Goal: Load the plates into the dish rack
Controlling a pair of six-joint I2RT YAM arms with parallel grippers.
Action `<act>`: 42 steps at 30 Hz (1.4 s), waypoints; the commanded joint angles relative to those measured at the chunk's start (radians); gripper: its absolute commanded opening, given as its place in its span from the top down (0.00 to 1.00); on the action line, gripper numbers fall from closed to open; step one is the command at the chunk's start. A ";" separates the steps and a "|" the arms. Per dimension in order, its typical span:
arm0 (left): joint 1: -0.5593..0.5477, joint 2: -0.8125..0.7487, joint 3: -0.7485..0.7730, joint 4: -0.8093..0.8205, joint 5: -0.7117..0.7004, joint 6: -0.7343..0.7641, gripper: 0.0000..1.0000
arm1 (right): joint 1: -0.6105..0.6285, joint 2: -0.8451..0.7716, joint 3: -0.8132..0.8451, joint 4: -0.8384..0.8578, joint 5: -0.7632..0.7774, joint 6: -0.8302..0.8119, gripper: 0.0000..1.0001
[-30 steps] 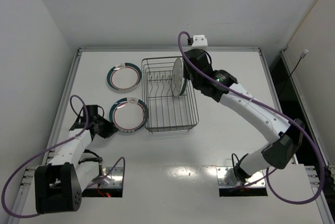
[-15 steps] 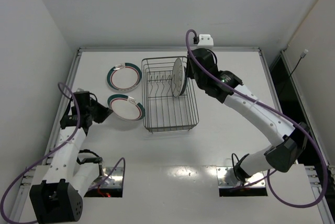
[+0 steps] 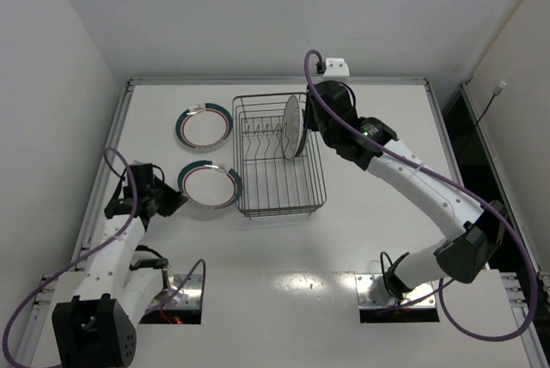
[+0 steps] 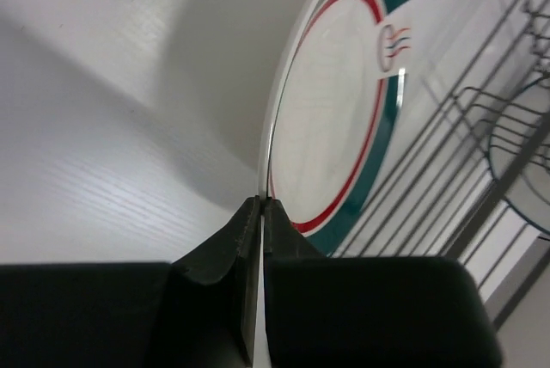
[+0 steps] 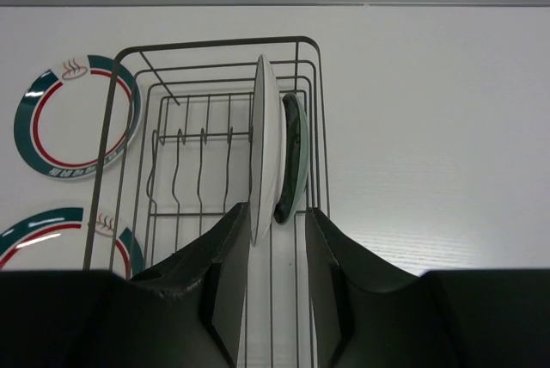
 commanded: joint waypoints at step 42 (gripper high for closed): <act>0.008 0.075 -0.201 0.184 -0.064 0.018 0.78 | -0.043 -0.027 -0.040 0.047 -0.040 0.032 0.71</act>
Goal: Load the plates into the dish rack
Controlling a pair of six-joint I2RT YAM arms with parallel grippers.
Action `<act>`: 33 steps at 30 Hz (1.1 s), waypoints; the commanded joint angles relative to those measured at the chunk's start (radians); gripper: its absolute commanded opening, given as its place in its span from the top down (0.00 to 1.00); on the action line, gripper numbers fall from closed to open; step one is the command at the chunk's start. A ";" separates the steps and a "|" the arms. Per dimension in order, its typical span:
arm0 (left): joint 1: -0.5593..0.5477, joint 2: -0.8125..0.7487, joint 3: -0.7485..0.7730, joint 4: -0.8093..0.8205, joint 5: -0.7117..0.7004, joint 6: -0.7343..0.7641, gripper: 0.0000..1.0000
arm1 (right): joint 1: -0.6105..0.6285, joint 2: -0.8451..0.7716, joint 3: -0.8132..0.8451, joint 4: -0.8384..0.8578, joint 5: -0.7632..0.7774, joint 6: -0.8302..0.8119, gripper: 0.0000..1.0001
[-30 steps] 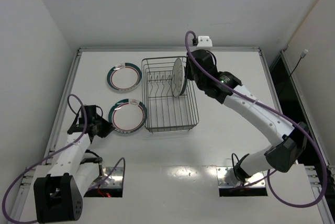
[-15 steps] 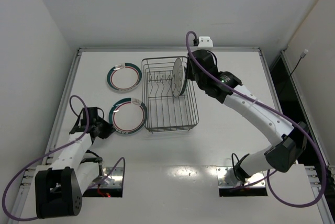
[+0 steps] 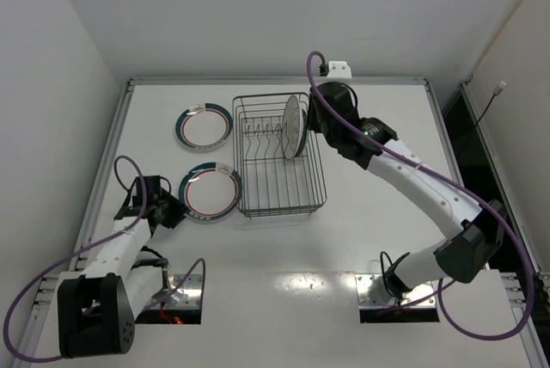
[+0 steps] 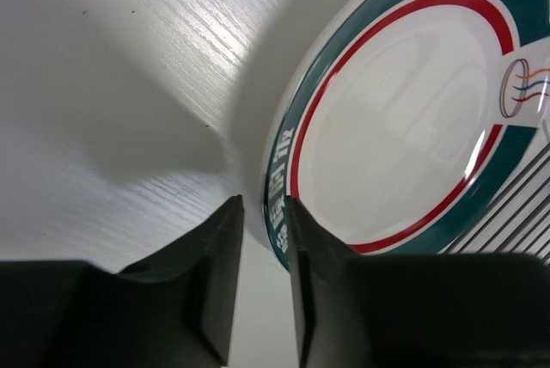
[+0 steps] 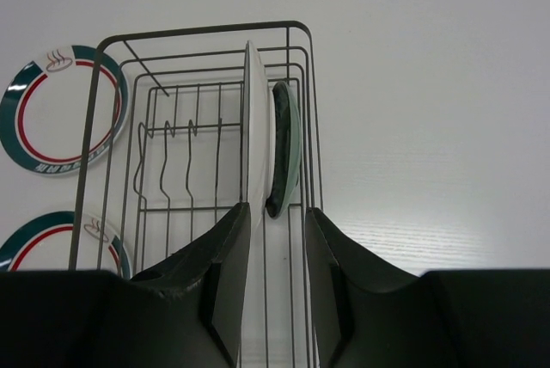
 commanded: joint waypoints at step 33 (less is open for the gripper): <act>0.008 -0.144 0.319 -0.128 -0.088 0.053 1.00 | -0.038 -0.038 -0.032 0.071 -0.102 0.033 0.71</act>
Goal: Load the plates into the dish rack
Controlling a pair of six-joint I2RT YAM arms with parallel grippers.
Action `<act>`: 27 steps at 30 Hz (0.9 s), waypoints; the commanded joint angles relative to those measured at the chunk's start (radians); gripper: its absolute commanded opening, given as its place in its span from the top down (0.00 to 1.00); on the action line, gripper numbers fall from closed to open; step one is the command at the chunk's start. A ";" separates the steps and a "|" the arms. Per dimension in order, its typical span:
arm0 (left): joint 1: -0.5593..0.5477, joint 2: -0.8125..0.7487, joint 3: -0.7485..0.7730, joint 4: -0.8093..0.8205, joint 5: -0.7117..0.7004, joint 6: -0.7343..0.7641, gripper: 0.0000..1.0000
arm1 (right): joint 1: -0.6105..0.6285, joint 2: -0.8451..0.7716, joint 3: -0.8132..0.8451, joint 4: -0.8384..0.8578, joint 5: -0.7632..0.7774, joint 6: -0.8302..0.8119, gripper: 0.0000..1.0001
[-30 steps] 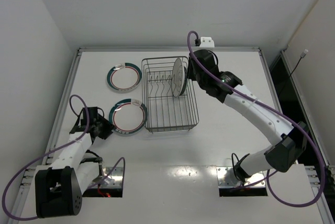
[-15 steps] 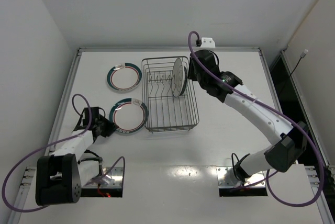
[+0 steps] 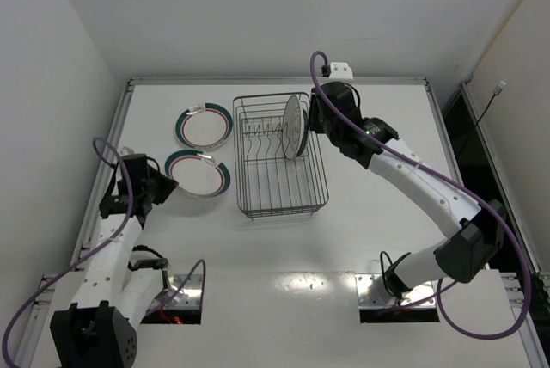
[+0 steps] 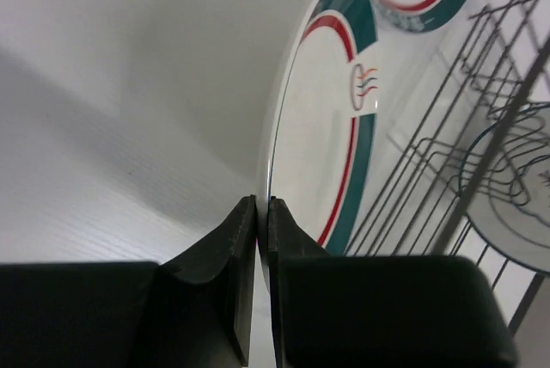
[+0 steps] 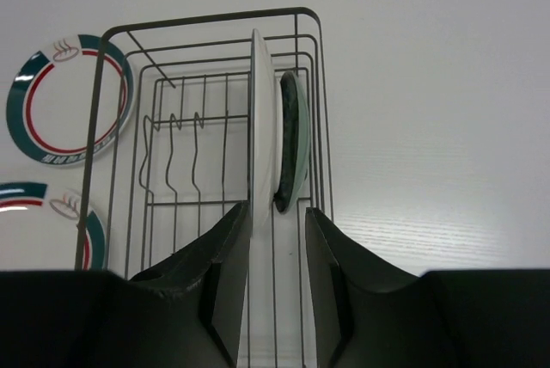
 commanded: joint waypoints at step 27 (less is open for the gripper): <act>-0.084 0.062 0.303 0.291 0.454 -0.012 1.00 | -0.201 0.265 -0.378 1.305 -1.240 0.743 0.37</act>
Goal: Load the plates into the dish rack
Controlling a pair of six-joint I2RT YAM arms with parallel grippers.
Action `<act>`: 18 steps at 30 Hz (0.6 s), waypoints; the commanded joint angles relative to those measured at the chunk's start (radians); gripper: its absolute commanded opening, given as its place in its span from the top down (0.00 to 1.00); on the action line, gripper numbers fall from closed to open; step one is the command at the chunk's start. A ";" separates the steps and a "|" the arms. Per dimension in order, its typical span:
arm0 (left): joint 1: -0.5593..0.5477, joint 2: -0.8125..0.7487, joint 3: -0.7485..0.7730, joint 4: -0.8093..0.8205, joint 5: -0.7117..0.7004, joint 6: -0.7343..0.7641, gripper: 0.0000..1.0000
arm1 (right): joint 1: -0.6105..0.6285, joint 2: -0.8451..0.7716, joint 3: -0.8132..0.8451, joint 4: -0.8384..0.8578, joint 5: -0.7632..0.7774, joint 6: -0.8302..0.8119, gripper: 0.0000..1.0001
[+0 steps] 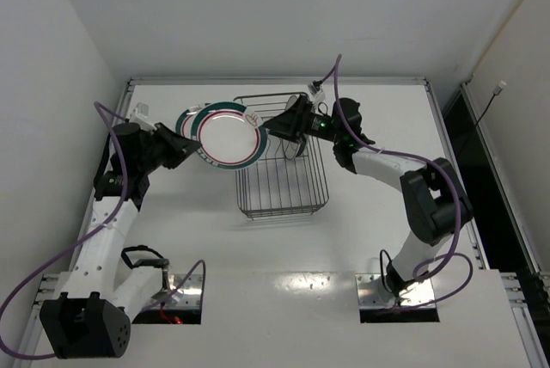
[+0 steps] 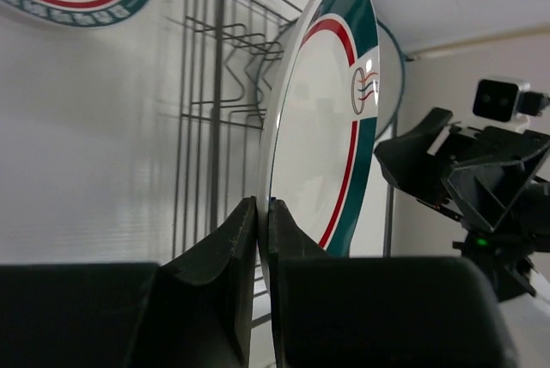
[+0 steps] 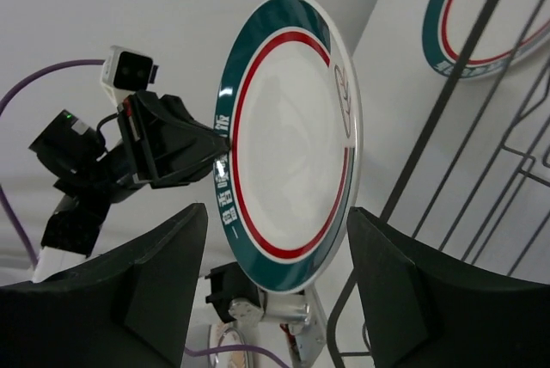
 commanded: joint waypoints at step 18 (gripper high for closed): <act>-0.057 -0.019 0.012 0.275 0.166 -0.074 1.00 | 0.022 0.047 0.020 0.157 -0.072 0.040 0.58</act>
